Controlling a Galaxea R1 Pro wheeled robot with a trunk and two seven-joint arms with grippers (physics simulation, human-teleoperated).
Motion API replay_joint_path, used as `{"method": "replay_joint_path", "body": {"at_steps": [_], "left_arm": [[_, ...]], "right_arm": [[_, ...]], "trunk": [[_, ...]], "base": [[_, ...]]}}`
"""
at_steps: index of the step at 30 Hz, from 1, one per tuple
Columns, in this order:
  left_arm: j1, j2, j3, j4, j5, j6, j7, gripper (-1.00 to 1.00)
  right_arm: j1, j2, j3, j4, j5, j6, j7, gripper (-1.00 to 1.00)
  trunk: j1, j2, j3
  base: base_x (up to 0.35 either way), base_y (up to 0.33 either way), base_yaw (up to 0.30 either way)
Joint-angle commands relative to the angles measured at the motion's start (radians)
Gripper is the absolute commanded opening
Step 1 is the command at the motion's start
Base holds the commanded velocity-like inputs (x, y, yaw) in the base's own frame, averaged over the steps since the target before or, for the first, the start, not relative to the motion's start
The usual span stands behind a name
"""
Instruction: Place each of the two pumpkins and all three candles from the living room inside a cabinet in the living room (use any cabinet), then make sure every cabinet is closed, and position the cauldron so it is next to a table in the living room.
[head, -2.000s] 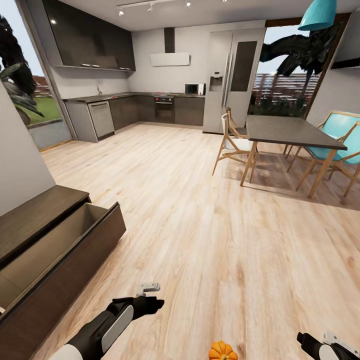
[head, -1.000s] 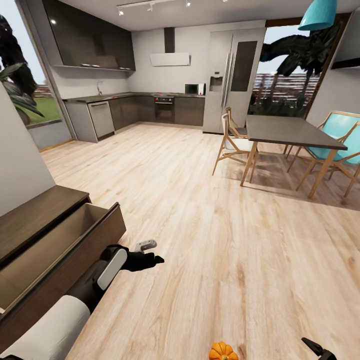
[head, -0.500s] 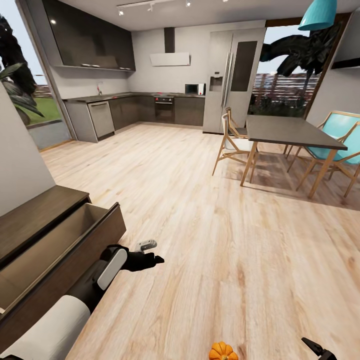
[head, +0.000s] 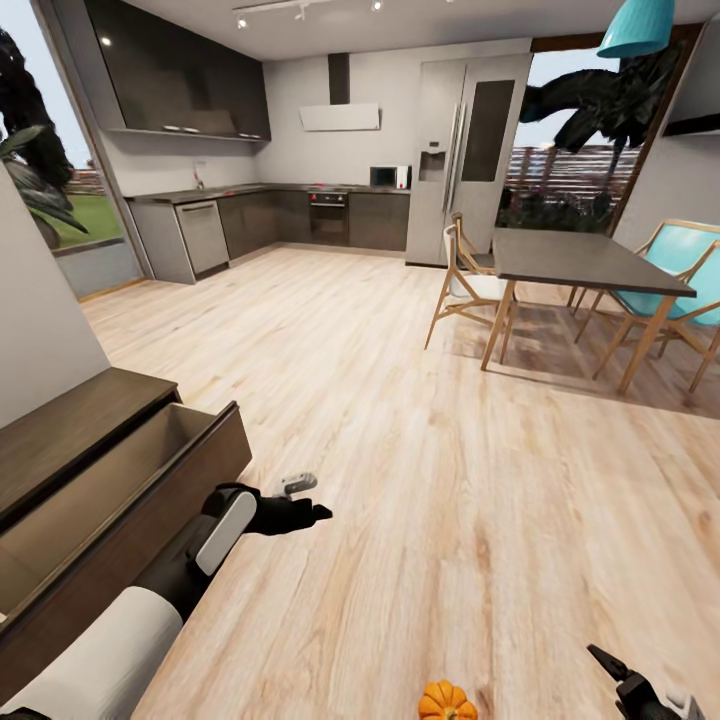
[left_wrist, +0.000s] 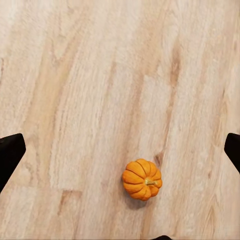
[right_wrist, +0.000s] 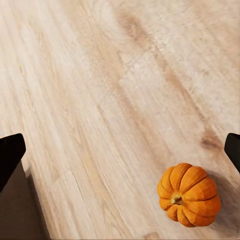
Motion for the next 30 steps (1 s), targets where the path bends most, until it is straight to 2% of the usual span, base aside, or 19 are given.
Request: {"method": "replay_joint_path", "body": {"at_steps": [1,17,22,26,30], "left_arm": [[-0.001,0.001,-0.003,-0.002,0.01,0.002,0.009,1.0],[-0.001,0.001,-0.005,-0.004,0.01,0.001,0.008,1.0],[-0.001,0.002,-0.005,-0.011,0.01,0.002,0.008,1.0],[-0.001,0.003,-0.006,-0.03,0.01,0.002,0.008,1.0],[-0.001,0.004,-0.005,-0.037,0.01,0.002,0.008,1.0]], "right_arm": [[-0.001,0.001,-0.004,0.0,-0.006,0.003,0.003,1.0],[-0.008,0.011,0.004,-0.003,-0.006,-0.006,0.008,1.0],[-0.021,0.033,0.068,-0.034,0.005,-0.01,0.005,1.0],[-0.025,0.044,0.096,-0.041,0.007,-0.021,-0.003,1.0],[-0.038,0.053,0.108,-0.041,0.011,-0.023,-0.012,1.0]], "trunk": [[0.004,-0.008,-0.004],[0.065,-0.12,-0.054],[0.084,-0.155,-0.07],[0.1,-0.183,-0.082],[0.115,-0.211,-0.095]], "base": [[0.0,0.0,0.0],[0.0,0.0,0.0],[0.0,0.0,0.0],[0.0,0.0,0.0],[0.0,0.0,0.0]]}}
